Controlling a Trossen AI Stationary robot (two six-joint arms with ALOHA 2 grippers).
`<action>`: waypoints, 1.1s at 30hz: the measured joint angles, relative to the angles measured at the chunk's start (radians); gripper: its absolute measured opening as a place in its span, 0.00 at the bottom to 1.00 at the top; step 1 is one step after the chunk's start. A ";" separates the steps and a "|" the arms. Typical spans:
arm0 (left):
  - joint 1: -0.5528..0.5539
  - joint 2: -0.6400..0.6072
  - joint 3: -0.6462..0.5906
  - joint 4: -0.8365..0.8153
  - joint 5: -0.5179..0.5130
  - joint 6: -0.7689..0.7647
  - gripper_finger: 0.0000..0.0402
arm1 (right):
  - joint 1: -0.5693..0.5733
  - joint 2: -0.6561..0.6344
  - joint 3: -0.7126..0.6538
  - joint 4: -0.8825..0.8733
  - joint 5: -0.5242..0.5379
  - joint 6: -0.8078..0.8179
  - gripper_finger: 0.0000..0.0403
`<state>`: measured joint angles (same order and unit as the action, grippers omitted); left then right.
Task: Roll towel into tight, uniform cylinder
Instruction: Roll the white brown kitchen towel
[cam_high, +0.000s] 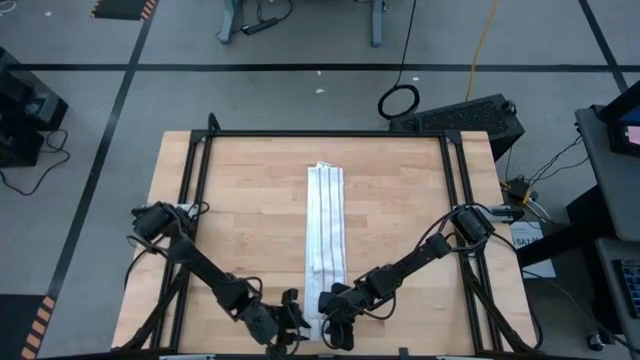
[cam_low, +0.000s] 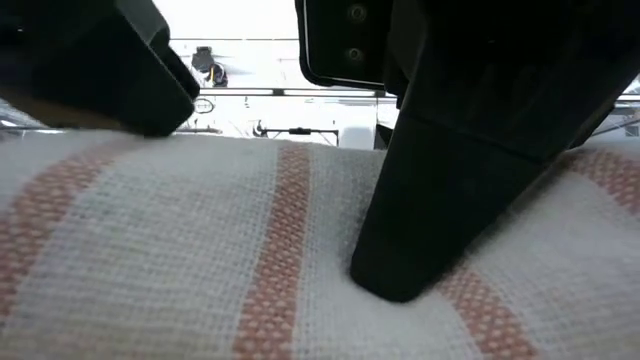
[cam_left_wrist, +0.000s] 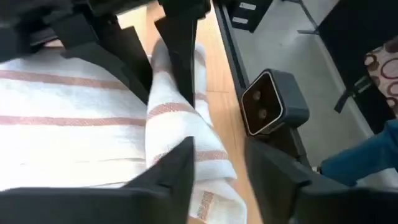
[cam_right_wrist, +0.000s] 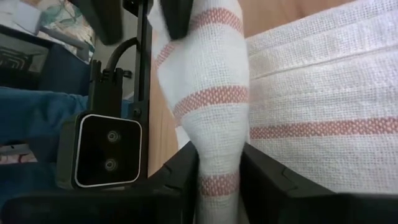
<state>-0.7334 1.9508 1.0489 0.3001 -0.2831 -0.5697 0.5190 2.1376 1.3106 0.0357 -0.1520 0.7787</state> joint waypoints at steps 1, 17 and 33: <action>0.000 0.008 0.000 0.002 0.004 -0.001 0.32 | 0.000 0.000 0.000 0.000 -0.001 -0.003 0.24; 0.000 0.039 0.001 -0.032 -0.041 -0.056 0.42 | 0.000 -0.006 0.000 -0.003 0.023 -0.042 0.24; 0.007 0.039 0.001 -0.078 -0.035 -0.079 0.50 | 0.000 -0.060 -0.001 -0.094 0.060 -0.139 0.65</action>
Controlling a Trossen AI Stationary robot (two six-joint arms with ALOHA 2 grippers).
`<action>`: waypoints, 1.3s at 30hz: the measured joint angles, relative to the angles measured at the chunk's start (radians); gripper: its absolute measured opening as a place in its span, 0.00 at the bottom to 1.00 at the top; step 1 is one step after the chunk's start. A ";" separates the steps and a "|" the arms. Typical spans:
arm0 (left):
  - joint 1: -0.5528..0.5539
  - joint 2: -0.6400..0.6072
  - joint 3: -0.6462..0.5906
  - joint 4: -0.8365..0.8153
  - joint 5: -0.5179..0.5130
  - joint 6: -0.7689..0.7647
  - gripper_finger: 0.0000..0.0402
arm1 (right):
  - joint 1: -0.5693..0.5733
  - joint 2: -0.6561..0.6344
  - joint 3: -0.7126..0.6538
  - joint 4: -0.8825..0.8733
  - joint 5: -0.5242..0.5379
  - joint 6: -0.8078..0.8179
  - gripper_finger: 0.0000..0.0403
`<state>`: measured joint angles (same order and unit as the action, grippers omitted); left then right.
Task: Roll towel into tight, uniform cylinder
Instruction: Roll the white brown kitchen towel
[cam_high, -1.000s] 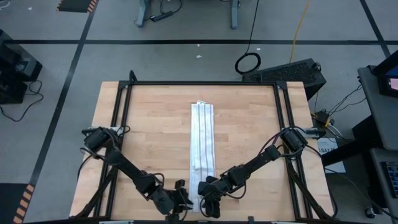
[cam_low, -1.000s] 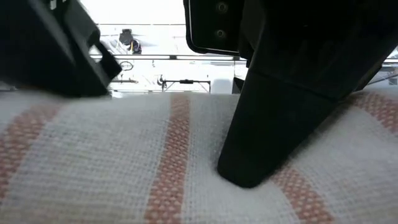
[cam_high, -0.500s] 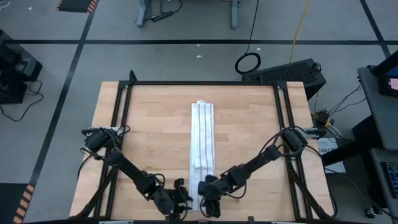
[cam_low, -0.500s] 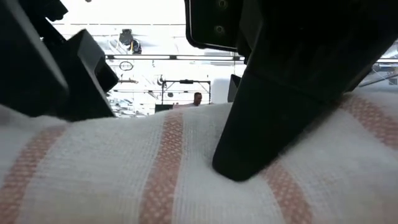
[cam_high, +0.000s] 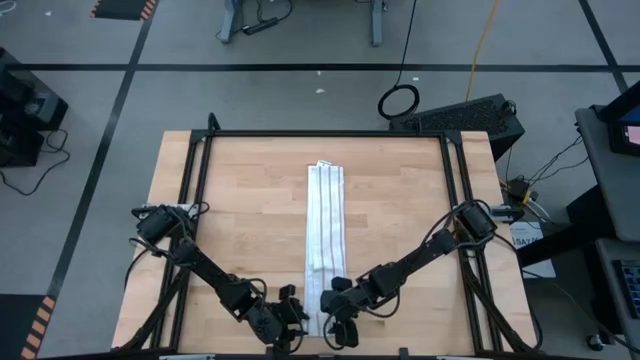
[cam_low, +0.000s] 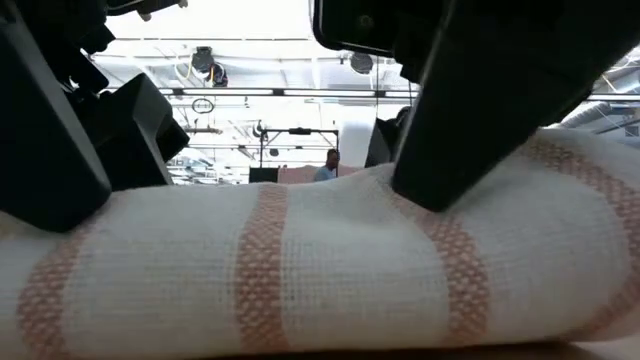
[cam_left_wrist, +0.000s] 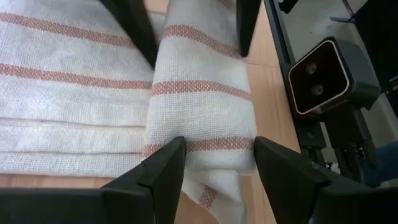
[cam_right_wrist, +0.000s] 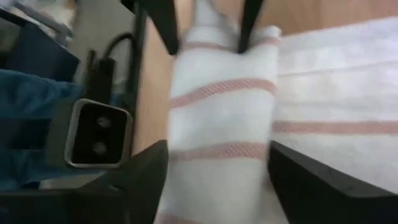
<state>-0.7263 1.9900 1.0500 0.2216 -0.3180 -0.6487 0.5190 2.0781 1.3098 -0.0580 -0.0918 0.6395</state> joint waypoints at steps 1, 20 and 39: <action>0.001 0.000 0.000 0.000 0.000 0.000 0.50 | 0.000 -0.005 0.000 -0.012 0.012 -0.003 0.68; 0.014 0.000 0.000 -0.016 0.000 0.000 0.50 | 0.184 -0.134 0.001 -0.129 0.286 -0.216 0.88; 0.068 0.000 -0.001 -0.013 0.060 0.000 0.50 | 0.228 -0.018 0.001 -0.106 0.638 -0.085 0.88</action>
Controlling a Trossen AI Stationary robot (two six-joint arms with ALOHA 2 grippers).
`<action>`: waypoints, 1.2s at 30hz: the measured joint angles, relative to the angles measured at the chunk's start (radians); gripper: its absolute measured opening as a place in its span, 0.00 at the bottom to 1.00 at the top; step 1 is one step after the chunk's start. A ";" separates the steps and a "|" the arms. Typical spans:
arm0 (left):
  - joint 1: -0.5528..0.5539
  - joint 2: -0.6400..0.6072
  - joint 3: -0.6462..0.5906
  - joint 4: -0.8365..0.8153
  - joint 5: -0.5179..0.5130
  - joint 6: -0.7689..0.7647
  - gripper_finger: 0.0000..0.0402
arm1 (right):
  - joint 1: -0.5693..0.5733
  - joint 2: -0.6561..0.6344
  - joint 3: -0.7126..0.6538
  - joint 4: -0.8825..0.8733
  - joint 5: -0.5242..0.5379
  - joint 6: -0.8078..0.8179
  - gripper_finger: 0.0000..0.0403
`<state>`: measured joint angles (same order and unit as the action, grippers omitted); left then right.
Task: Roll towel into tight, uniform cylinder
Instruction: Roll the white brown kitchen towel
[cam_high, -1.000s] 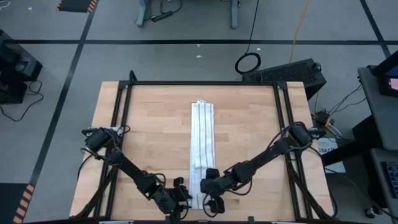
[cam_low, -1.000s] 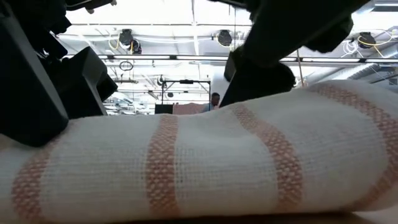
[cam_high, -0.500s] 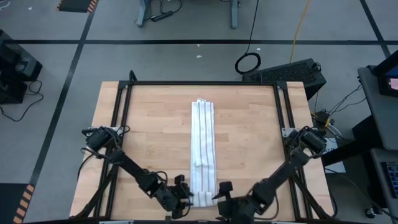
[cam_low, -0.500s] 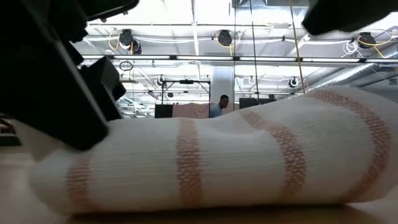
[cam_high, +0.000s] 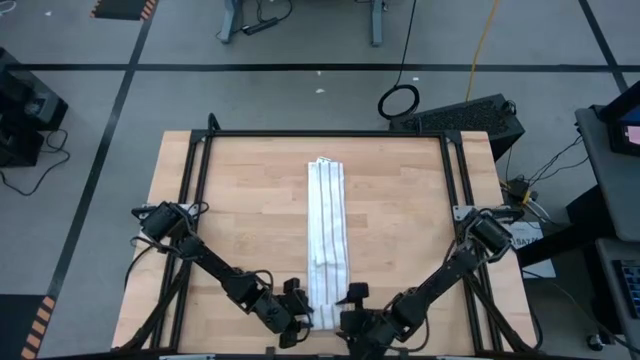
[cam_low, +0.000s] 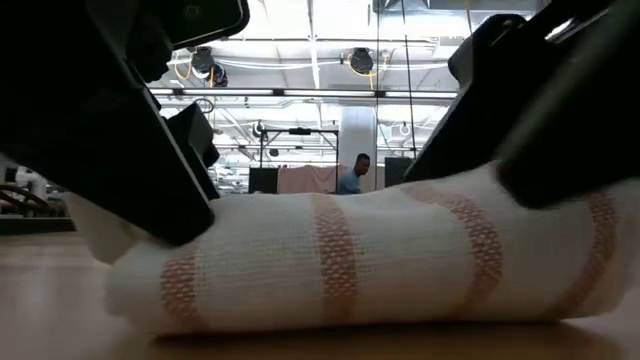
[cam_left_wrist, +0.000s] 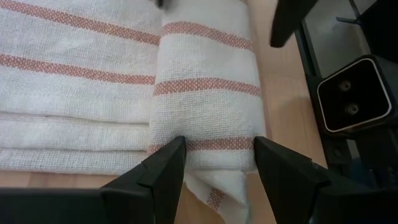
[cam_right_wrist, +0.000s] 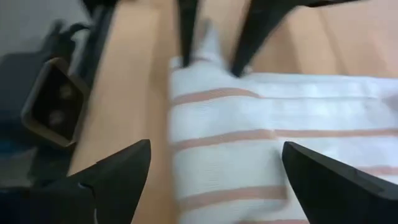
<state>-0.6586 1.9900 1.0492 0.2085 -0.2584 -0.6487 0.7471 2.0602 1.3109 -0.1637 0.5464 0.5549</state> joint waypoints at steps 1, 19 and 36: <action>0.000 0.000 0.000 0.000 0.000 0.000 0.50 | -0.002 0.000 0.000 -0.002 0.012 0.017 0.88; 0.005 0.000 0.000 -0.001 0.006 0.001 0.50 | 0.013 0.000 0.000 0.023 0.025 0.001 0.88; 0.005 0.000 0.000 -0.008 0.016 0.002 0.50 | 0.004 0.054 0.001 0.014 -0.003 0.083 0.73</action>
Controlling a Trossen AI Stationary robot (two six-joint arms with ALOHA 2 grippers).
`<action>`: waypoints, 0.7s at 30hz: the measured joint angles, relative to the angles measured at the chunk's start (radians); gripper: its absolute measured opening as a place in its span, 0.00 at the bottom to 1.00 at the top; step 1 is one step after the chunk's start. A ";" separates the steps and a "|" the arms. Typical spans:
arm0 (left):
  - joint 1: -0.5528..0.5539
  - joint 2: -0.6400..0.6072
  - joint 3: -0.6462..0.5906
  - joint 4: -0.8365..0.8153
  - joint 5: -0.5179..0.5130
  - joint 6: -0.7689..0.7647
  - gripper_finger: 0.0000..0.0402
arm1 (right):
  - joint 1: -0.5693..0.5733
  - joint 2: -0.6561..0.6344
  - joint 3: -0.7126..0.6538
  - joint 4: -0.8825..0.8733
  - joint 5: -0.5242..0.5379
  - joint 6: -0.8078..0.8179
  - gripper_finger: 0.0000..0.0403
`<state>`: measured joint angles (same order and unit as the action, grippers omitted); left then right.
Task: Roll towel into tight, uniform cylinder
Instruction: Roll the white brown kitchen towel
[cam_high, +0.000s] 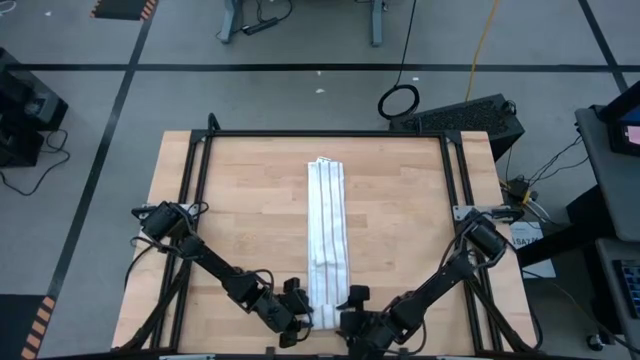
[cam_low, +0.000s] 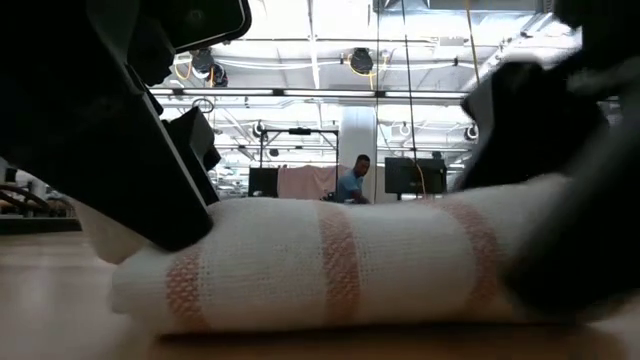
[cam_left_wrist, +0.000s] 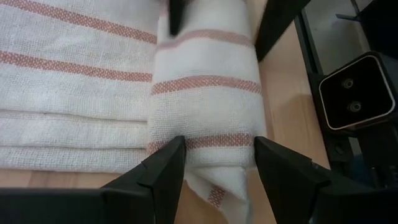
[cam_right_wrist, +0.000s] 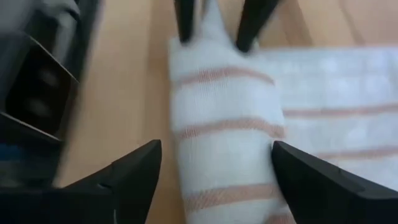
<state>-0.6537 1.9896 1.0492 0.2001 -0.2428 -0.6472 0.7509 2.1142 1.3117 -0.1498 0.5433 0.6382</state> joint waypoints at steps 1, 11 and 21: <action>0.000 0.000 0.000 -0.001 0.000 0.000 0.50 | -0.002 0.013 0.000 -0.003 -0.008 0.013 0.73; 0.000 -0.005 0.000 -0.004 0.003 0.003 0.50 | -0.018 0.028 0.001 0.014 -0.064 0.036 0.71; -0.011 -0.145 0.002 -0.004 0.002 0.210 0.50 | -0.026 0.028 0.002 0.016 -0.087 0.100 0.49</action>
<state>-0.6648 1.8448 1.0512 0.1961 -0.2405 -0.4375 0.7250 2.1422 1.3136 -0.1341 0.4560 0.7380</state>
